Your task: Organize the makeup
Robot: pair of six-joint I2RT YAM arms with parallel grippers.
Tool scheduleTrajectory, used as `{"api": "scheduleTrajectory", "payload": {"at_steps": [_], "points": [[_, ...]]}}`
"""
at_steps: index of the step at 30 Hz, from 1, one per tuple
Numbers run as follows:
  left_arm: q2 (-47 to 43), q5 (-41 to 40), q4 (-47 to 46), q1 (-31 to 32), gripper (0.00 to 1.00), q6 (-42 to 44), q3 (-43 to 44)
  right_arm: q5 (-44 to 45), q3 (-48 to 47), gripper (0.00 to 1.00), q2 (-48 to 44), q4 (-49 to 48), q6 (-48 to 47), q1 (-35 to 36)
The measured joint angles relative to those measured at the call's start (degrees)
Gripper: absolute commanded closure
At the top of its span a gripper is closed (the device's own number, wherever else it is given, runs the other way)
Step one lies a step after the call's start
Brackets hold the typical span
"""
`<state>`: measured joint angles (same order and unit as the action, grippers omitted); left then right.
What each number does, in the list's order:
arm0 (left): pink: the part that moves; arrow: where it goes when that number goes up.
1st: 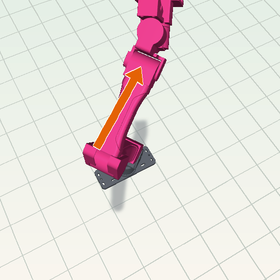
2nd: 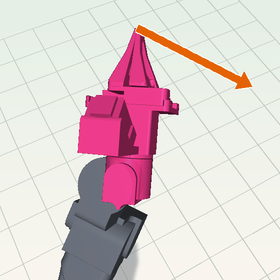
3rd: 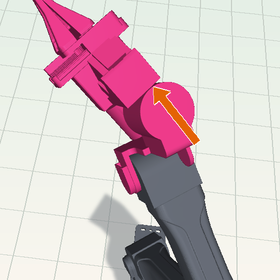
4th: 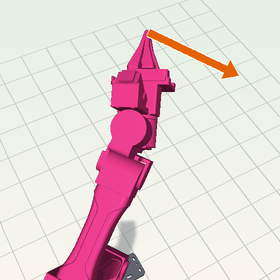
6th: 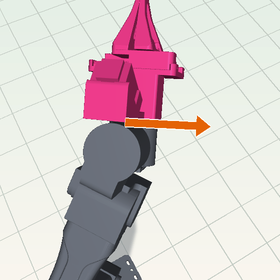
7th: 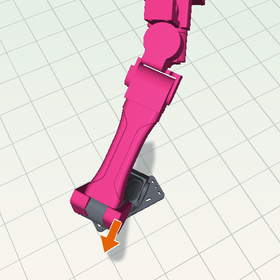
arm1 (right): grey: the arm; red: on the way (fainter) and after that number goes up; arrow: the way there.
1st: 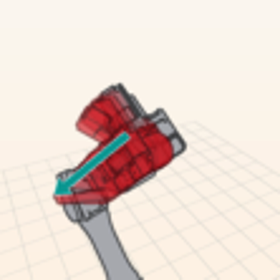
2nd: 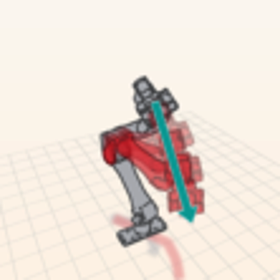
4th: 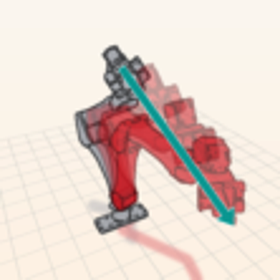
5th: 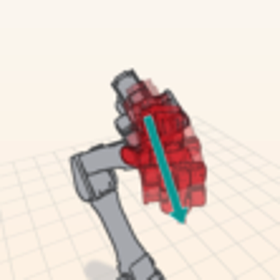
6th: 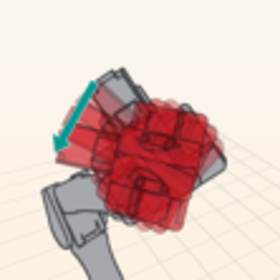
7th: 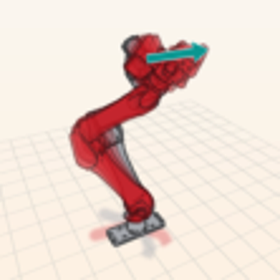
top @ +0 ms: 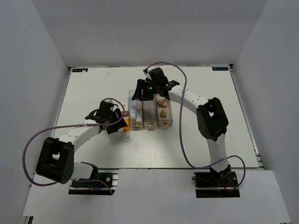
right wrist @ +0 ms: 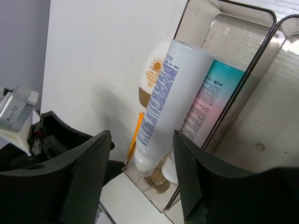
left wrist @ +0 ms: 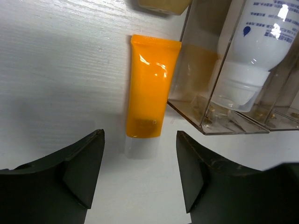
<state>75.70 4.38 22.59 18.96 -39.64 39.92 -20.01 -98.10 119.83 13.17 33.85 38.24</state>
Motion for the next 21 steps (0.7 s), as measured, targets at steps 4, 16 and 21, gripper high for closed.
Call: {"api": "scheduleTrajectory", "payload": {"at_steps": [4,16,21], "points": [[2.7,0.0,-0.9,0.6,0.30,0.2,0.2,0.0,1.7,0.39,-2.1,0.0,-1.5,-0.7],[7.2,-1.0,-1.6,4.2,0.36,0.4,2.3,0.0,9.6,0.39,-8.9,-1.6,-2.8,-6.3],[9.7,-5.5,1.3,6.5,0.40,0.0,4.8,0.0,10.6,0.39,-9.0,-1.8,-2.8,-6.8]]}}
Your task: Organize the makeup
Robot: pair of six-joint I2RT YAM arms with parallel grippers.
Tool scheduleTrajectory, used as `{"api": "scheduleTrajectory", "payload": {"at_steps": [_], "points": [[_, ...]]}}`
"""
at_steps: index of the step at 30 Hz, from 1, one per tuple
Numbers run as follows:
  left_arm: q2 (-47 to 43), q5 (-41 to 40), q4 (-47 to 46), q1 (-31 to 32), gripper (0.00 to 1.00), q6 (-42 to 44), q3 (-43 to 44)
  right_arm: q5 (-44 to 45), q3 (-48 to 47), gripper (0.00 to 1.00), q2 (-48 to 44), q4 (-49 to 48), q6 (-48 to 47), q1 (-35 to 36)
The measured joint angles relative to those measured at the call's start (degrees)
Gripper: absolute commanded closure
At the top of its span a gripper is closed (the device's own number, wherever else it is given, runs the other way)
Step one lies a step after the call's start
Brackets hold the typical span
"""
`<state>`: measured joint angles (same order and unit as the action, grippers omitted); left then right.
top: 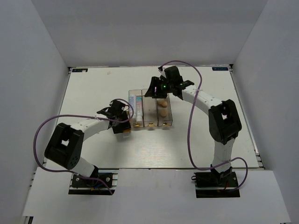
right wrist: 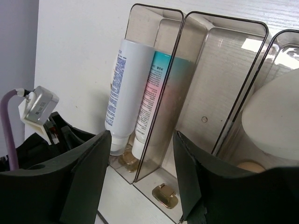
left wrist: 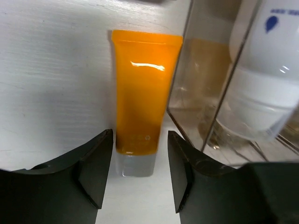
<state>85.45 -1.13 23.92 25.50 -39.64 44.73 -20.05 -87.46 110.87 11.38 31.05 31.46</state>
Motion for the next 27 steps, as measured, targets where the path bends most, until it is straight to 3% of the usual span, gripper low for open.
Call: {"api": "scheduleTrajectory", "payload": {"at_steps": [6,10,13,20,24,27], "points": [[2.5,-5.5,3.3,2.7,0.50,-1.2,2.1,-0.4,0.9,0.39,-0.8,-0.9,0.0,-1.0],[2.8,-8.2,5.2,3.7,0.75,-2.0,2.7,-0.7,2.4,0.39,-2.4,-1.3,0.0,-2.2],[2.0,-10.2,7.0,4.1,0.84,-2.6,2.8,-1.2,3.0,0.39,-3.1,-1.9,0.0,-3.0],[-9.7,-12.7,13.0,4.1,0.86,-1.8,3.5,-2.7,4.4,0.39,-6.3,-3.1,-2.9,-5.0],[-16.8,-9.2,11.8,4.1,0.86,0.7,7.5,-2.7,6.2,0.39,-9.3,-3.9,-5.6,-6.4],[-17.2,-4.7,8.6,4.1,0.85,2.6,11.6,-2.4,7.8,0.39,-11.2,-4.3,-7.4,-7.5]]}}
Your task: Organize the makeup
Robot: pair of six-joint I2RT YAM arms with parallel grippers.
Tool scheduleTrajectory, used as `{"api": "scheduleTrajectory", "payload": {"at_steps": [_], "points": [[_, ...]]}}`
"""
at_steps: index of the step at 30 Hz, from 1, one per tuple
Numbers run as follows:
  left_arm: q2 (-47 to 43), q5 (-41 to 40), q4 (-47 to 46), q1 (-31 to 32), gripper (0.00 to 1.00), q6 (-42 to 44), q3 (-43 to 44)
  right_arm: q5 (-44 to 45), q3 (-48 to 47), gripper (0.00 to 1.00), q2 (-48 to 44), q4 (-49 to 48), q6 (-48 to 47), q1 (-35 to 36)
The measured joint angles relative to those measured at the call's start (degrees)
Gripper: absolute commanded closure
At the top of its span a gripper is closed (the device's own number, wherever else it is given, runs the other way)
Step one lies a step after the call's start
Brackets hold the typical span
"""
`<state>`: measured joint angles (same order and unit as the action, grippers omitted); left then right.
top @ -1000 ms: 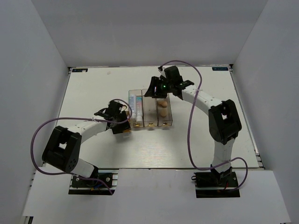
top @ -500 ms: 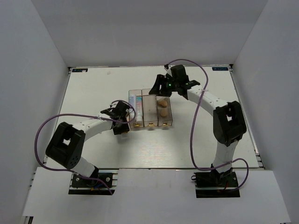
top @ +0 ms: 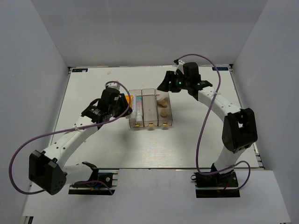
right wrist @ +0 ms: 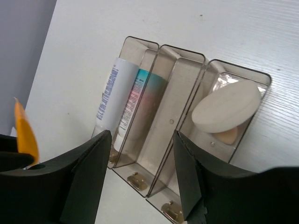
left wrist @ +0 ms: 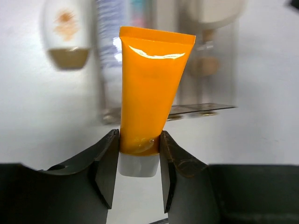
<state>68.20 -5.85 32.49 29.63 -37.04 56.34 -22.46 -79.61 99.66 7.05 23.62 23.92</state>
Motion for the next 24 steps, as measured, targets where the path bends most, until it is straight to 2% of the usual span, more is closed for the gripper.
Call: {"api": "scheduleTrajectory", "payload": {"at_steps": [5,9,11,12,14,15,19,24], "points": [[9.0,7.9,-7.6,0.0,0.83,1.5,6.8,0.7,2.4,0.38,-1.5,-0.2,-1.7,-1.7],[18.3,11.3,-11.3,0.1,0.78,1.4,10.3,1.2,3.8,0.39,-2.1,-0.2,-2.3,-2.8],[22.4,11.9,-11.9,0.3,0.70,1.4,12.2,1.4,4.5,0.39,-2.7,-0.3,-2.6,-3.3],[24.1,12.1,-12.2,0.3,0.60,1.2,12.9,1.4,4.9,0.38,-3.1,-0.4,-2.8,-3.6],[26.8,12.5,-12.4,0.5,0.55,1.2,14.0,1.4,5.6,0.38,-4.1,-0.4,-2.9,-4.2],[27.8,12.6,-12.4,0.5,0.48,1.2,14.4,1.4,5.8,0.38,-4.5,-0.5,-2.9,-4.4],[30.6,13.4,-12.4,1.0,0.38,1.1,17.0,1.3,6.6,0.38,-5.4,-1.2,-2.9,-5.3],[32.2,14.0,-12.6,1.7,0.34,1.0,19.0,1.3,7.3,0.38,-5.4,-1.2,-2.9,-5.9]]}}
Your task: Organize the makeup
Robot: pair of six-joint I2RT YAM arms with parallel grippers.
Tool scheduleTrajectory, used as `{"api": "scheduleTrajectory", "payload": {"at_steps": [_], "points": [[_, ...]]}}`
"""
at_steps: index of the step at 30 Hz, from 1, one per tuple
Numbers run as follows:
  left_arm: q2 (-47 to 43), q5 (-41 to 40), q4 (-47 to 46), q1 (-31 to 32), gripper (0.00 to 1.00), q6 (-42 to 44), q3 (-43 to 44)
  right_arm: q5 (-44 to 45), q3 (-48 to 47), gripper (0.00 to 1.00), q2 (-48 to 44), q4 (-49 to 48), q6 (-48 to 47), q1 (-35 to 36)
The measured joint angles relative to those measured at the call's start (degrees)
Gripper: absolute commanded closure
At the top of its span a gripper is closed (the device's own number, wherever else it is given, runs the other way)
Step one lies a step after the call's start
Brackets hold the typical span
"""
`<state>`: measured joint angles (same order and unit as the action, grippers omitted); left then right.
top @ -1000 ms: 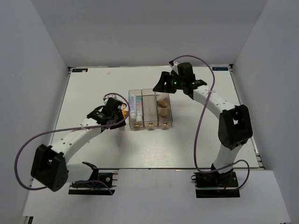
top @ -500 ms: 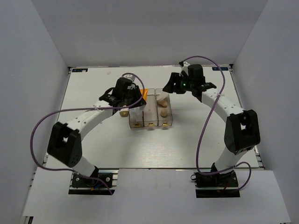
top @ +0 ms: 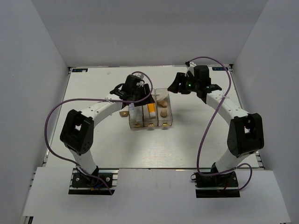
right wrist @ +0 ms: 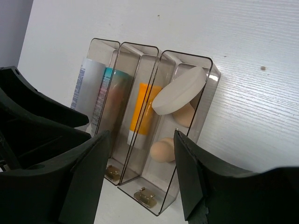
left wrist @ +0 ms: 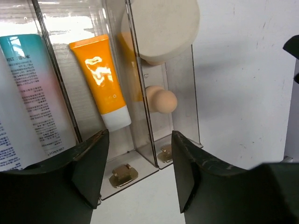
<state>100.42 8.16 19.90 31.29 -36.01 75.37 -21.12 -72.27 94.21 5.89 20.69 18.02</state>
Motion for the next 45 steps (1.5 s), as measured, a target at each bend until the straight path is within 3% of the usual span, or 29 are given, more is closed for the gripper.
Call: {"api": "scheduleTrajectory", "payload": {"at_steps": [3,4,7,11,12,15,17,21,45], "points": [[0.0,-0.2,0.0,0.3,0.46,0.0,0.8,0.0,0.0,0.38,0.0,-0.1,0.0,-0.2],[0.0,-0.4,0.0,0.3,0.57,0.0,1.0,0.0,0.0,0.38,0.0,-0.1,0.0,-0.3],[-0.9,-1.8,0.2,0.0,0.71,0.0,0.6,0.0,0.0,0.38,0.0,-0.1,-0.1,-0.4],[-5.9,-6.8,1.9,-2.0,0.75,0.2,-2.5,0.0,0.1,0.38,0.0,-0.1,-0.2,-0.9],[-7.3,-7.9,2.6,-2.9,0.75,0.2,-3.1,0.0,0.1,0.38,0.0,-0.1,-0.2,-1.0],[-11.1,-11.1,3.6,-5.8,0.58,0.3,-5.4,0.0,0.3,0.38,0.0,-0.1,-0.4,-1.4],[-13.3,-12.7,4.5,-7.9,0.42,0.2,-7.3,0.0,0.8,0.38,0.0,-0.2,-0.4,-1.6],[-14.0,-14.9,6.7,-11.5,0.29,-0.1,-9.1,0.0,1.4,0.38,0.0,-0.1,-0.5,-1.9],[0.9,-12.5,8.3,-14.6,0.27,1.8,-9.2,0.0,1.9,0.38,0.0,-0.1,-1.7,-2.6]]}}
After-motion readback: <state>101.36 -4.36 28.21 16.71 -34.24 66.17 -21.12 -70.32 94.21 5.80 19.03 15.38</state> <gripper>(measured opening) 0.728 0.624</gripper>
